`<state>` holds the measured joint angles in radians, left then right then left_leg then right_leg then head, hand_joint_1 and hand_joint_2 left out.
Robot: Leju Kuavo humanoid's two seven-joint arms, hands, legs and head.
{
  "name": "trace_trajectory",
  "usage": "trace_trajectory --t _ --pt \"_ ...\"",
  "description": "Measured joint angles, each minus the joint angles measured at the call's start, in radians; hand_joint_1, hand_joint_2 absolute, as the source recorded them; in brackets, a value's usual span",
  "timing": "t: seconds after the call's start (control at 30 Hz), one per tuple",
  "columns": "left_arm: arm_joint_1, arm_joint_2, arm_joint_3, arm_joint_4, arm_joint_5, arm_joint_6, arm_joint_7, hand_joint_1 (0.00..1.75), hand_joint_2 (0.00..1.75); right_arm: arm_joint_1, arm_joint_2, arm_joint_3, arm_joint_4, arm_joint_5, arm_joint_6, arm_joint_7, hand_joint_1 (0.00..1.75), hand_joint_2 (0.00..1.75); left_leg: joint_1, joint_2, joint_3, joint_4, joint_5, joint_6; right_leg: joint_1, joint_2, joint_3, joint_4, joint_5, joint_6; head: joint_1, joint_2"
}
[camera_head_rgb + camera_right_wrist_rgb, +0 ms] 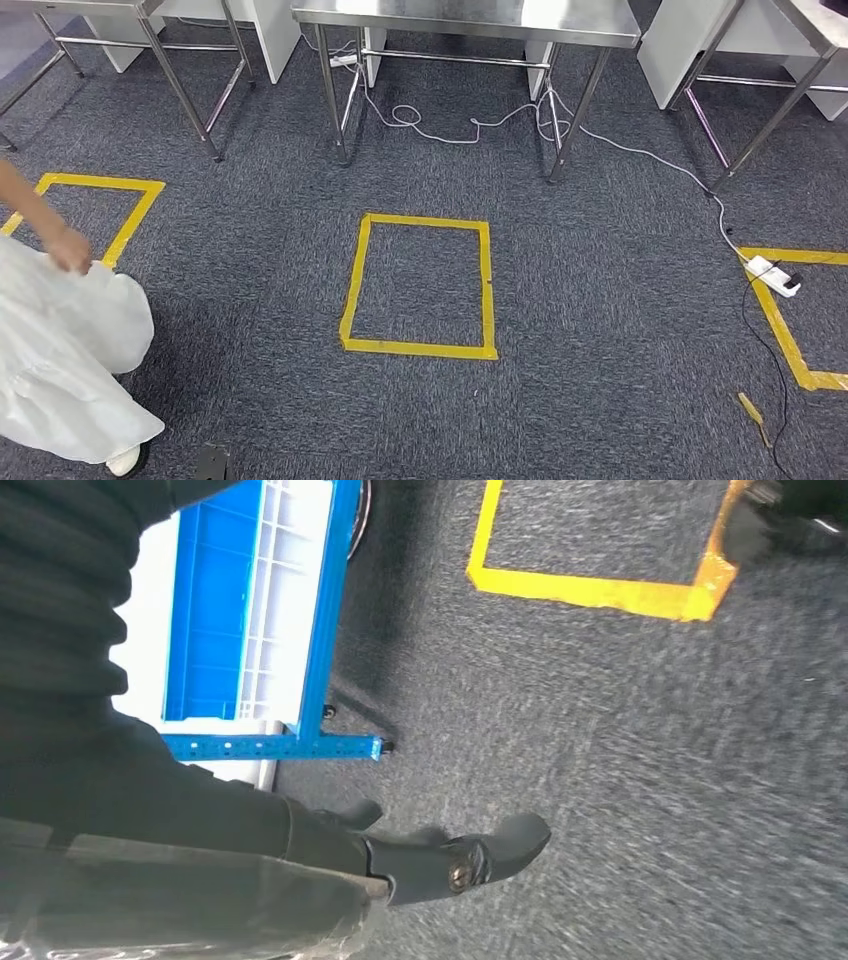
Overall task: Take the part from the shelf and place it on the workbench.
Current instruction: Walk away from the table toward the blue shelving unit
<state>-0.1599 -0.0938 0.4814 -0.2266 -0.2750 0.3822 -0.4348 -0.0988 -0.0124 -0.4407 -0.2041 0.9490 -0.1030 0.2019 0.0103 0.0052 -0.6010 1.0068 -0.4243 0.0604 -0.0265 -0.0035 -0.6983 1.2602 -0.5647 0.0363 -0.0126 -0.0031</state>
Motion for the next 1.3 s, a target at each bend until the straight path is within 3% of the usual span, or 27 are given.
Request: trace_trajectory --t 0.03,0.07,0.1,0.17,0.23,0.27,0.33,0.37,0.43,0.5,0.53,0.57,0.6,0.67,0.73,0.8,0.87,0.93,1.0,1.03,1.07,1.1,1.17,1.23,1.3 --pt "0.000 -0.001 0.000 0.000 -0.002 0.001 0.000 0.00 0.00 0.000 -0.001 -0.002 0.000 -0.001 0.001 0.000 0.00 1.75 -0.002 0.004 -0.015 0.000 0.012 -0.001 0.001 0.000 0.006 0.025 0.009 0.010 0.001 0.000" --pt "0.001 -0.002 -0.001 0.000 -0.003 0.002 0.001 0.00 0.00 0.000 -0.002 -0.004 0.000 -0.003 0.002 0.001 0.00 1.75 -0.003 0.009 -0.028 0.001 0.022 -0.003 0.002 -0.001 0.030 0.014 0.032 0.020 0.002 0.000" --pt "0.001 -0.002 -0.001 0.000 -0.005 0.003 0.001 0.00 0.00 0.000 -0.003 -0.006 0.000 -0.005 0.003 0.002 0.00 1.75 -0.003 0.015 -0.038 0.002 0.032 -0.005 0.003 -0.007 0.073 -0.032 0.053 0.026 0.002 0.000" --pt "0.002 -0.003 -0.002 0.000 -0.008 0.005 0.002 0.00 0.00 -0.004 -0.003 -0.009 0.000 -0.005 0.008 0.005 0.00 1.75 -0.007 0.028 -0.050 0.004 0.049 -0.014 0.012 -0.036 0.189 -0.190 0.055 0.018 0.004 0.000" --pt "0.003 -0.003 -0.002 0.000 -0.009 0.006 0.003 0.00 0.00 -0.009 -0.003 -0.010 0.000 -0.004 0.010 0.006 0.00 1.75 -0.011 0.047 -0.052 0.004 0.062 -0.026 0.023 -0.050 0.249 -0.296 0.031 -0.001 0.004 0.000" --pt "0.003 -0.003 -0.002 0.000 -0.009 0.006 0.003 0.00 0.00 -0.008 -0.003 -0.011 0.000 -0.003 0.010 0.006 0.00 1.75 -0.010 0.058 -0.052 0.003 0.068 -0.033 0.026 -0.043 0.251 -0.313 0.029 -0.011 0.003 0.000" --pt "0.003 -0.003 -0.002 0.000 -0.009 0.006 0.004 0.00 0.00 -0.003 -0.001 -0.012 0.000 -0.002 0.010 0.007 0.00 1.75 -0.002 0.056 -0.055 0.014 0.061 -0.047 0.014 -0.027 0.242 -0.315 0.042 -0.032 0.002 0.000" --pt "0.003 -0.003 -0.002 0.000 -0.009 0.006 0.004 0.00 0.00 -0.001 0.000 -0.013 0.000 -0.002 0.010 0.009 0.00 1.75 0.001 0.043 -0.063 0.038 0.036 -0.053 0.008 -0.021 0.239 -0.316 0.050 -0.045 0.001 0.000" --pt "0.006 -0.002 -0.002 0.001 -0.010 0.007 0.004 0.00 0.00 0.001 0.002 -0.014 0.000 0.001 0.011 0.012 0.00 1.75 0.005 0.007 -0.099 0.150 -0.052 -0.064 0.006 -0.008 0.227 -0.317 0.065 -0.061 0.000 0.000" --pt "0.008 -0.002 -0.002 0.001 -0.010 0.009 0.005 0.00 0.00 0.002 0.003 -0.014 0.000 0.003 0.014 0.013 0.00 1.75 0.008 -0.005 -0.132 0.270 -0.117 -0.072 0.009 0.009 0.217 -0.313 0.076 -0.064 0.001 0.000" --pt "0.008 -0.002 -0.002 0.001 -0.010 0.010 0.005 0.00 0.00 0.003 0.003 -0.014 0.000 0.004 0.014 0.013 0.00 1.75 0.009 -0.006 -0.128 0.288 -0.119 -0.074 0.009 0.020 0.213 -0.310 0.079 -0.061 0.001 0.000" --pt "0.009 -0.002 -0.001 0.001 -0.010 0.011 0.005 0.00 0.00 0.004 0.004 -0.014 0.000 0.006 0.015 0.013 0.00 1.75 0.011 -0.007 -0.104 0.266 -0.102 -0.075 0.009 0.031 0.211 -0.307 0.082 -0.059 0.001 0.000" --pt "0.009 -0.001 -0.001 0.001 -0.010 0.012 0.005 0.00 0.00 0.004 0.005 -0.014 0.000 0.007 0.015 0.014 0.00 1.75 0.014 -0.013 -0.064 0.209 -0.072 -0.074 0.009 0.043 0.209 -0.303 0.083 -0.056 0.000 0.000" --pt "0.010 0.000 -0.001 0.001 -0.009 0.013 0.005 0.00 0.00 0.003 0.007 -0.014 0.000 0.010 0.015 0.014 0.00 1.75 0.019 -0.047 0.019 0.084 -0.035 -0.067 0.009 0.064 0.200 -0.295 0.086 -0.052 0.001 0.000" --pt "0.012 0.002 -0.001 0.001 -0.009 0.014 0.007 0.00 0.00 -0.002 0.009 -0.014 0.000 0.013 0.016 0.015 0.00 1.75 0.017 -0.068 0.049 0.032 -0.036 -0.057 0.009 0.082 0.189 -0.291 0.091 -0.041 0.000 0.000" --pt "0.012 0.001 -0.001 0.001 -0.007 0.014 0.008 0.00 0.00 -0.004 0.009 -0.014 0.000 0.014 0.017 0.017 0.00 1.75 0.015 -0.048 0.049 0.016 -0.034 -0.044 0.010 0.096 0.177 -0.291 0.098 -0.025 0.000 0.000" --pt "0.011 0.000 -0.001 0.001 -0.007 0.014 0.008 0.00 0.00 -0.003 0.008 -0.014 0.000 0.016 0.018 0.021 0.00 1.75 0.017 -0.024 0.052 -0.007 -0.025 -0.027 0.013 0.071 0.149 -0.261 0.085 -0.019 0.003 0.000" --pt "0.012 0.000 -0.001 0.001 -0.007 0.013 0.008 0.00 0.00 -0.005 0.007 -0.014 0.000 0.016 0.018 0.023 0.00 1.75 0.017 -0.001 0.050 -0.018 -0.016 -0.016 0.012 0.030 0.090 -0.154 0.038 -0.024 0.007 0.000" --pt "0.014 0.000 0.000 0.001 -0.006 0.011 0.008 0.00 0.00 -0.005 0.007 -0.014 0.000 0.016 0.020 0.024 0.00 1.75 0.014 0.023 0.044 -0.017 -0.014 -0.015 0.006 0.017 0.022 -0.027 -0.006 -0.021 0.010 0.000" --pt "0.014 0.000 0.001 0.001 -0.006 0.010 0.008 0.00 0.00 -0.004 0.006 -0.014 0.000 0.016 0.022 0.024 0.00 1.75 0.013 0.035 0.042 -0.017 -0.012 -0.016 0.004 0.015 0.010 -0.001 -0.009 -0.014 0.010 0.000" --pt "0.014 -0.001 0.001 0.001 -0.007 0.008 0.008 0.00 0.00 -0.002 0.006 -0.014 0.000 0.016 0.024 0.024 0.00 1.75 0.013 0.047 0.041 -0.017 -0.011 -0.018 0.002 0.011 0.020 -0.018 0.004 -0.005 0.010 0.000" --pt "0.015 -0.002 0.001 0.001 -0.007 0.006 0.009 0.00 0.00 0.000 0.005 -0.014 0.000 0.016 0.027 0.024 0.00 1.75 0.014 0.058 0.041 -0.017 -0.010 -0.020 -0.001 0.002 0.053 -0.077 0.028 0.006 0.010 0.000" --pt "0.014 -0.004 0.001 0.001 -0.009 0.002 0.010 0.00 0.00 -0.001 0.003 -0.014 0.000 0.015 0.030 0.024 0.00 1.75 0.010 0.078 0.044 -0.015 -0.011 -0.030 -0.003 -0.045 0.132 -0.225 0.078 0.018 0.012 0.000" --pt "0.014 -0.004 0.001 0.001 -0.013 0.000 0.012 0.00 0.00 -0.003 0.002 -0.015 0.000 0.013 0.031 0.024 0.00 1.75 0.003 0.098 0.048 -0.013 -0.014 -0.045 0.001 -0.074 0.163 -0.292 0.099 0.009 0.011 0.000" --pt "0.013 -0.006 0.000 0.001 -0.018 -0.002 0.016 0.00 0.00 -0.001 0.001 -0.017 0.000 0.009 0.031 0.024 0.00 1.75 0.004 0.117 0.053 -0.013 -0.017 -0.058 0.004 -0.054 0.157 -0.292 0.104 -0.007 0.008 0.000"
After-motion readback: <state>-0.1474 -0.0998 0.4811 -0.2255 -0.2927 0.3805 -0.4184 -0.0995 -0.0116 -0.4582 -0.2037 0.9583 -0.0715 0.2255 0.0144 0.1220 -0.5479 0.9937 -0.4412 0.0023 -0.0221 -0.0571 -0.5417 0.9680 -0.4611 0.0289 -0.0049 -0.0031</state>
